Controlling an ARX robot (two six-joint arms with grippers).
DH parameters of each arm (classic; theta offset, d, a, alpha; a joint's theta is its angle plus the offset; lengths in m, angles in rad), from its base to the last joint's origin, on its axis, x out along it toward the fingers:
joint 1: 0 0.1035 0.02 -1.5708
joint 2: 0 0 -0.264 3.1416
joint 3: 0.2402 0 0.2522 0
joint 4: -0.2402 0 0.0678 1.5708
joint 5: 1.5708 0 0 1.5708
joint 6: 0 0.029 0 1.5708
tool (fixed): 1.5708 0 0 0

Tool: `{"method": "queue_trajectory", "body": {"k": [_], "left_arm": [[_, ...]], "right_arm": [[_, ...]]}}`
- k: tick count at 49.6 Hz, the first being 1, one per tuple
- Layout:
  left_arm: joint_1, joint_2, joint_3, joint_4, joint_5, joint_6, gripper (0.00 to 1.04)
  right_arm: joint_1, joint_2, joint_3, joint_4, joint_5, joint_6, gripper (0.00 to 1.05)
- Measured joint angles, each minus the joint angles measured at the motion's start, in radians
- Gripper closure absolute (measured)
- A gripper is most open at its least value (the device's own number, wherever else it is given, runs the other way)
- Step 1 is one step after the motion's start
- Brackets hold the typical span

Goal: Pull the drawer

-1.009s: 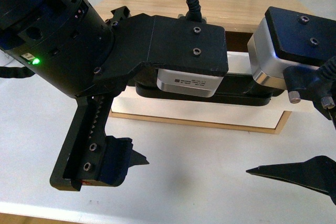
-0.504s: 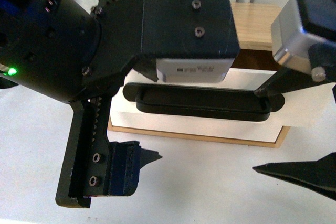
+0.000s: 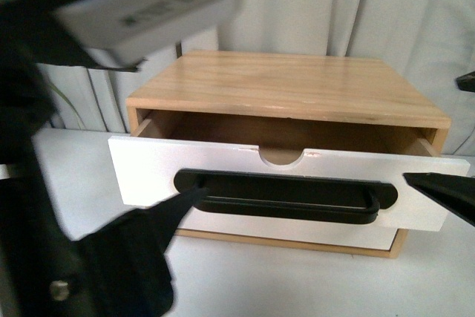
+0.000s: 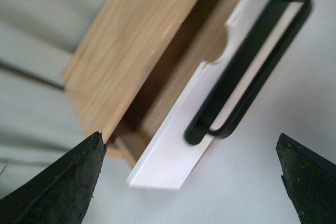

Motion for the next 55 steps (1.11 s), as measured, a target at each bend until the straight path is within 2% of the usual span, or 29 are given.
{"method": "queue_trajectory", "body": {"k": [4, 9, 21, 26, 31, 34, 40, 41, 43, 44, 46, 48, 51, 55], "left_arm": [[0.0, -0.08, -0.069, 0.039, -0.092, -0.05, 0.06], [-0.032, -0.248, -0.201, 0.063, -0.279, -0.16, 0.06], [-0.052, -0.634, -0.343, -0.112, -0.544, -0.347, 0.06], [0.017, -0.739, -0.369, -0.201, -0.641, -0.403, 0.06], [0.142, -0.789, -0.386, -0.259, -0.639, -0.517, 0.06], [0.177, -0.8, -0.389, -0.262, -0.65, -0.58, 0.06], [0.184, -0.804, -0.39, -0.262, -0.637, -0.628, 0.06], [0.203, -0.828, -0.4, -0.244, -0.57, -0.65, 0.09], [0.26, -0.887, -0.434, -0.201, -0.387, -0.703, 0.18], [0.29, -0.923, -0.45, -0.196, -0.296, -0.728, 0.24], [0.329, -0.962, -0.462, -0.192, -0.197, -0.758, 0.32], [0.364, -0.978, -0.468, -0.192, -0.121, -0.778, 0.43], [0.396, -0.991, -0.485, -0.192, -0.077, -0.789, 0.57], [0.513, -1.009, -0.501, -0.195, 0.058, -0.793, 0.74]], "right_arm": [[-0.02, -0.106, -0.072, 0.033, 0.016, 0.063, 0.09], [-0.083, -0.299, -0.179, 0.004, 0.02, 0.142, 0.09], [-0.265, -0.684, -0.278, -0.203, -0.026, 0.281, 0.09], [-0.328, -0.785, -0.288, -0.276, -0.055, 0.342, 0.09], [-0.359, -0.835, -0.298, -0.279, -0.032, 0.411, 0.09], [-0.363, -0.838, -0.299, -0.279, -0.027, 0.433, 0.09], [-0.363, -0.84, -0.299, -0.28, -0.028, 0.449, 0.09], [-0.362, -0.84, -0.3, -0.279, -0.022, 0.452, 0.09], [-0.291, -0.888, -0.326, -0.253, 0.174, 0.526, 0.18], [-0.262, -0.905, -0.338, -0.249, 0.238, 0.554, 0.21], [-0.208, -0.943, -0.366, -0.243, 0.377, 0.613, 0.32], [-0.198, -0.957, -0.376, -0.238, 0.418, 0.638, 0.4], [-0.193, -0.969, -0.396, -0.23, 0.434, 0.665, 0.55], [-0.192, -0.984, -0.421, -0.227, 0.432, 0.678, 0.72]]}}
